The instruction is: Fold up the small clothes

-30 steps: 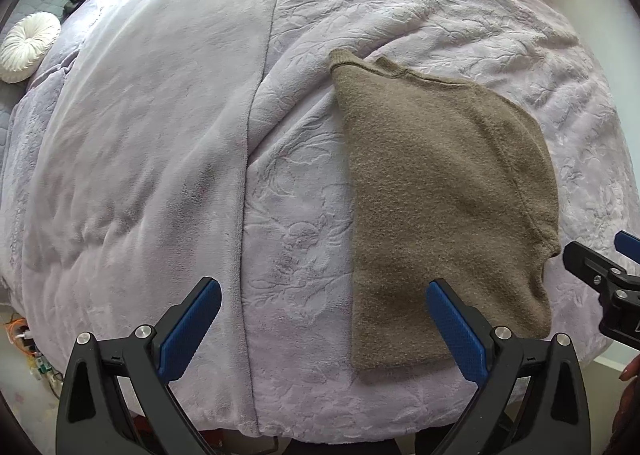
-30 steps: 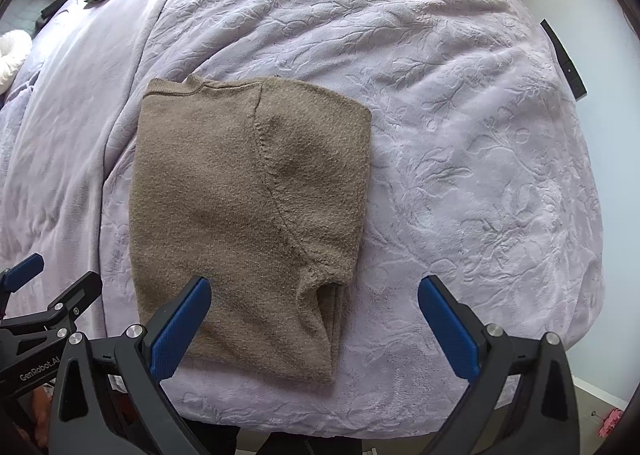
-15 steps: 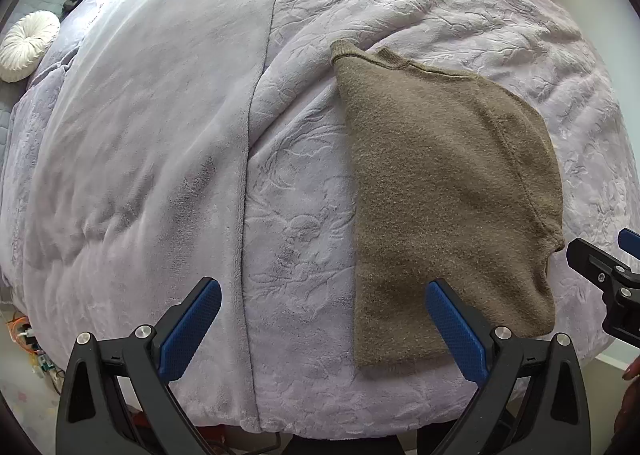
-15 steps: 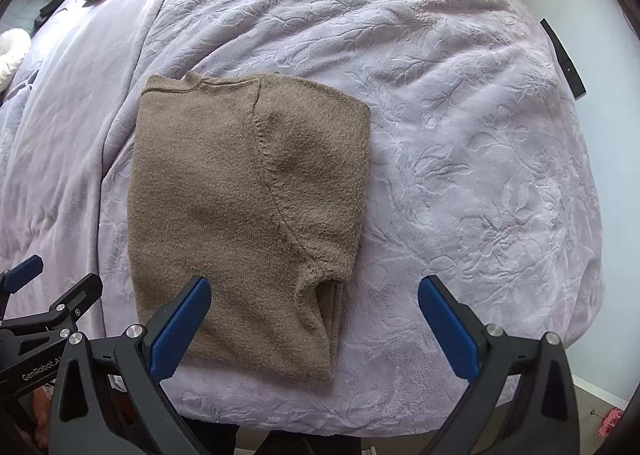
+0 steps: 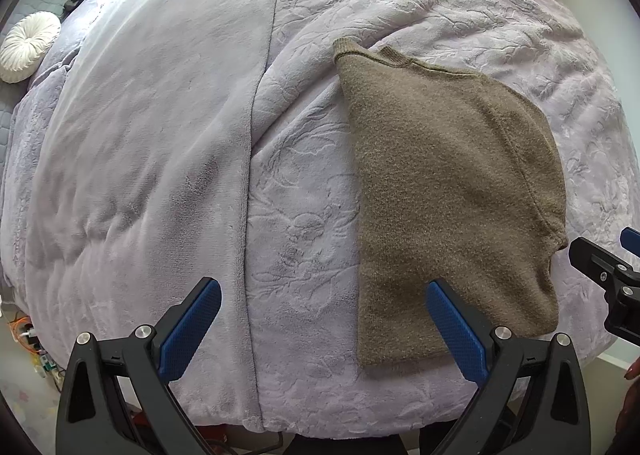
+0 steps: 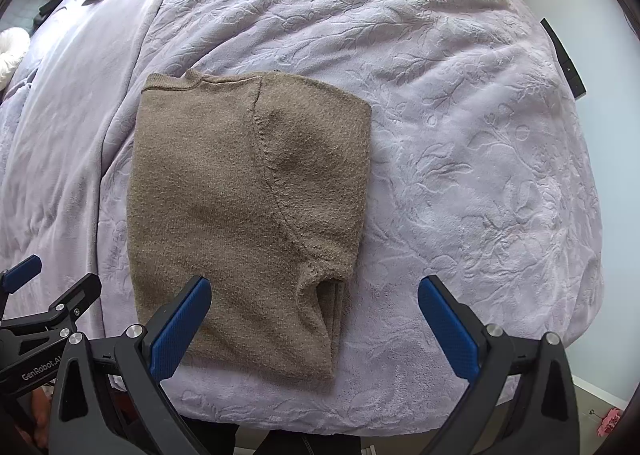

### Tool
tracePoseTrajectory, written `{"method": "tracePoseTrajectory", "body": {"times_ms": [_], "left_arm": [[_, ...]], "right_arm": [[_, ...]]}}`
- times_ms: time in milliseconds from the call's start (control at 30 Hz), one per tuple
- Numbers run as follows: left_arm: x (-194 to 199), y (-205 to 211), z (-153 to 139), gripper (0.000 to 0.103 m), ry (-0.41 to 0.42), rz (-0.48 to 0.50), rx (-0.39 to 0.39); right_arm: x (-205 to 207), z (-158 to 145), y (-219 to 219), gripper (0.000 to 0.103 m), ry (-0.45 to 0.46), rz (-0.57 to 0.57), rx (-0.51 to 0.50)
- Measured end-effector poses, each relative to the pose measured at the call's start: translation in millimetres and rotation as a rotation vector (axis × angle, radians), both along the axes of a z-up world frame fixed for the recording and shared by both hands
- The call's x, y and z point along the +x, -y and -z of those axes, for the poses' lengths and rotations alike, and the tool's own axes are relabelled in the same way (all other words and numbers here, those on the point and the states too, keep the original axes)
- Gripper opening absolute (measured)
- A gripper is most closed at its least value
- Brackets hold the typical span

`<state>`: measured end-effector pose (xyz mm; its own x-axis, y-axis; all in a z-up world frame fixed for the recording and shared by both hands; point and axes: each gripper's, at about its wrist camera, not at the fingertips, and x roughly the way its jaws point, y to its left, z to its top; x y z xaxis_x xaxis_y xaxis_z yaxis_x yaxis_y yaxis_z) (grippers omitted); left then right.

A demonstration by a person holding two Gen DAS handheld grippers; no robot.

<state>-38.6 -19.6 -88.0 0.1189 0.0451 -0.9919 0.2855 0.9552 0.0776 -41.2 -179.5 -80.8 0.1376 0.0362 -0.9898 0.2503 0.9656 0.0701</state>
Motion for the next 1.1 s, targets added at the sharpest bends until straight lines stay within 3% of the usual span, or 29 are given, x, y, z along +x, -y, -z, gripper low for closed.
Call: {"method": "tracePoseTrajectory", "body": {"times_ms": [1100], "left_arm": [[0.1, -1.0, 0.1, 0.103, -0.005, -0.004, 0.005]], "right_arm": [[0.3, 0.7, 0.3, 0.103, -0.004, -0.005, -0.005]]}}
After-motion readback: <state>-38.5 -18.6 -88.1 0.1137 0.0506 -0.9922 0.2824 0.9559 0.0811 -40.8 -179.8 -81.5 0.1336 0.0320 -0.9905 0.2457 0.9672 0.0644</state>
